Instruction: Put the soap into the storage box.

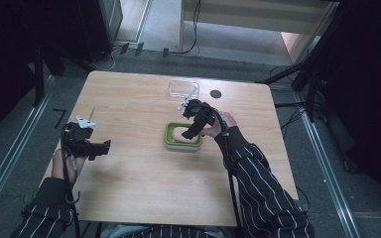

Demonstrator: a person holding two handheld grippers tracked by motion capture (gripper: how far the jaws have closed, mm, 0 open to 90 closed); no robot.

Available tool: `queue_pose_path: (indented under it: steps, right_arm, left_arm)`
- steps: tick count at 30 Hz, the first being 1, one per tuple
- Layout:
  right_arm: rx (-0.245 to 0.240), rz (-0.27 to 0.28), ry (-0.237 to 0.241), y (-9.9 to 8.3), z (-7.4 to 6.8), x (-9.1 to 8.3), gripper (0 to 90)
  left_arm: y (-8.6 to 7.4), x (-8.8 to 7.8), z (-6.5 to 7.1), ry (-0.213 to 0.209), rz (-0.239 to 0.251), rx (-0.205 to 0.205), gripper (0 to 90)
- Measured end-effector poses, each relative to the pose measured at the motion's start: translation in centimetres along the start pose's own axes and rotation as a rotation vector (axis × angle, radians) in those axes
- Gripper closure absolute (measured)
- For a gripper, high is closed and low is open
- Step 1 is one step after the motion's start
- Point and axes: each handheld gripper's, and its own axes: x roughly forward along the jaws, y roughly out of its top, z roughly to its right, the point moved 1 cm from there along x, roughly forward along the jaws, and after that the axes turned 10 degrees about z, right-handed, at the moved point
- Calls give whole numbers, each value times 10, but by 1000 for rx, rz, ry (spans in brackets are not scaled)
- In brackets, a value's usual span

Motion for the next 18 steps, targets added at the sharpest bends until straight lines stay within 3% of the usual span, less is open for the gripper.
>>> queue_pose_path:
  steps: [5, 9, 18]
  right_arm:
    - [11, 5, -30, -5, -4, -18, 92]
    - [48, 12, -52, -13, -6, -33, 87]
    - [72, 13, -97, -38, -15, -57, 87]
  left_arm:
    - [0, 0, 0, -1, 2, 2, 143]
    - [0, 0, 1, -3, 1, 3, 143]
    - [0, 0, 1, -3, 1, 5, 143]
